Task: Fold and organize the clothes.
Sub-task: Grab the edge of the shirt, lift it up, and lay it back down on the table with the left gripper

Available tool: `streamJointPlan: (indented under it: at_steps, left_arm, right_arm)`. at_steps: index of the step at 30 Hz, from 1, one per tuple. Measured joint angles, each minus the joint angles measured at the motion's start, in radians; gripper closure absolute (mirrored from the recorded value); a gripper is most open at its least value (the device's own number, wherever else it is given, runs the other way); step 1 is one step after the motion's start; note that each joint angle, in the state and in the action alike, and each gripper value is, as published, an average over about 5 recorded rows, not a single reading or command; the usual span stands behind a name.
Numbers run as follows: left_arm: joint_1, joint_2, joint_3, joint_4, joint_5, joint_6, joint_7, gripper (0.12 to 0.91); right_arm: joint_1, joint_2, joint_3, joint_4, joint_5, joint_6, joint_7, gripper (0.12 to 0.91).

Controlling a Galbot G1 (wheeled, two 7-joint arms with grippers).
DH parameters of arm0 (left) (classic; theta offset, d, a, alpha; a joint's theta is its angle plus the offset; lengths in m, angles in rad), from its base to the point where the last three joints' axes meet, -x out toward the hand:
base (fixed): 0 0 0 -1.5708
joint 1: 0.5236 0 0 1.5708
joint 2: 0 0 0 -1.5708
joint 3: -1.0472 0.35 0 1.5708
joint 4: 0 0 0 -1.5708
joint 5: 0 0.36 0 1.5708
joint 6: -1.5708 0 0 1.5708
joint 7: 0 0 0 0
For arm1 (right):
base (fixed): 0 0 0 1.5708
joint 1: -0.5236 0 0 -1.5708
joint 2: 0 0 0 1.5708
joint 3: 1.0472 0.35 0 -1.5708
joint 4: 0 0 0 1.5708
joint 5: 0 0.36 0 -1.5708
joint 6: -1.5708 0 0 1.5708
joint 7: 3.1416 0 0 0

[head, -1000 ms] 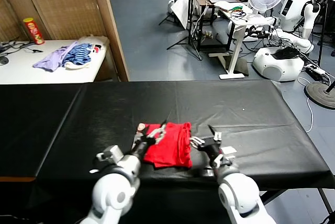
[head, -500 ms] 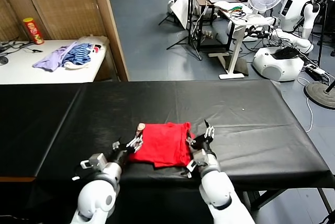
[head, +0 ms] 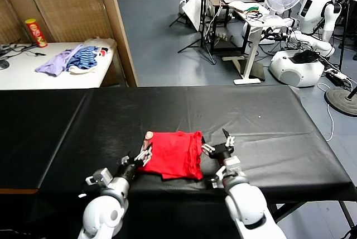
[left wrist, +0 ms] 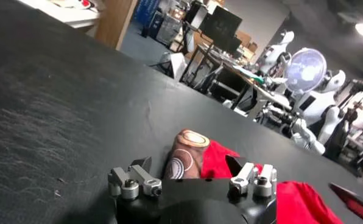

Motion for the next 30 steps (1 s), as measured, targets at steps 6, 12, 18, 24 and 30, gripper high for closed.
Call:
streamJointPlan:
  at_steps: [6,12,18,24,30]
  left_arm:
    - [-0.011,-0.001,-0.001,0.016,-0.049,0.006,0.002,0.232]
    - [-0.026,-0.001,-0.021,0.044,-0.16,0.014,0.018,0.259]
    - [-0.036,-0.003,-0.028,0.074,-0.223,0.014,0.024,0.52]
    - [-0.035,-0.008,-0.022,0.065,-0.206,0.017,-0.008,0.841]
    - [-0.024,-0.01,-0.015,0.019,-0.028,0.023,-0.066,0.88]
  right_arm:
    - [-0.028,0.006,0.01,0.034,0.056,-0.007,-0.002,0.227]
    - [-0.05,0.008,0.02,0.057,0.066,-0.006,-0.003,0.227]
    - [-0.06,0.013,0.028,0.067,0.064,-0.006,-0.003,0.227]
    - [-0.081,0.025,0.039,0.088,0.017,-0.025,0.015,0.227]
    - [-0.122,0.051,0.052,0.128,-0.076,-0.099,0.072,0.227]
